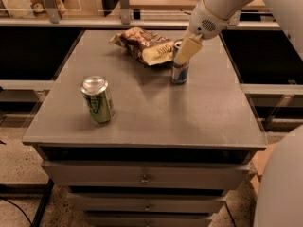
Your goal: Move redbull can near brown chip bag
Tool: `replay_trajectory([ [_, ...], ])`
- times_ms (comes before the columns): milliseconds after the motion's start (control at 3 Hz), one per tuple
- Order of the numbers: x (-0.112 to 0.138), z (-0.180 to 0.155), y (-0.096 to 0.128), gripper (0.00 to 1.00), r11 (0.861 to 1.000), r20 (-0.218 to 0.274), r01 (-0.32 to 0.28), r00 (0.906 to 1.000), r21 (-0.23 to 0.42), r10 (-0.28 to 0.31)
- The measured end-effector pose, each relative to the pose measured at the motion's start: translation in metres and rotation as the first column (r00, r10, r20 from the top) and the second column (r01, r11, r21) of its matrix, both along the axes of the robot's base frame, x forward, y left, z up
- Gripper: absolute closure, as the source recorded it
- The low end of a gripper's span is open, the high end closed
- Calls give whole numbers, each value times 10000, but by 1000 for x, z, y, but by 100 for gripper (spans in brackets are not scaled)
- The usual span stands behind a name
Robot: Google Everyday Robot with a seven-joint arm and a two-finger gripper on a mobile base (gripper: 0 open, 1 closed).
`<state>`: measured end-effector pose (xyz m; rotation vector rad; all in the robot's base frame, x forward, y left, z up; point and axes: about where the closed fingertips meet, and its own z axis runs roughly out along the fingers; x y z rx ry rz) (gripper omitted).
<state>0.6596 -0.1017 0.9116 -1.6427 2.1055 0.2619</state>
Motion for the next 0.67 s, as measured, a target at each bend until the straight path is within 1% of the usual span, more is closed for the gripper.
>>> replay_trajectory([
  [333,5,-8,4,0,9999,-128,-102,9999,3,102],
  [667,5,-8,4,0,9999,-128,-102,9999,4,102],
])
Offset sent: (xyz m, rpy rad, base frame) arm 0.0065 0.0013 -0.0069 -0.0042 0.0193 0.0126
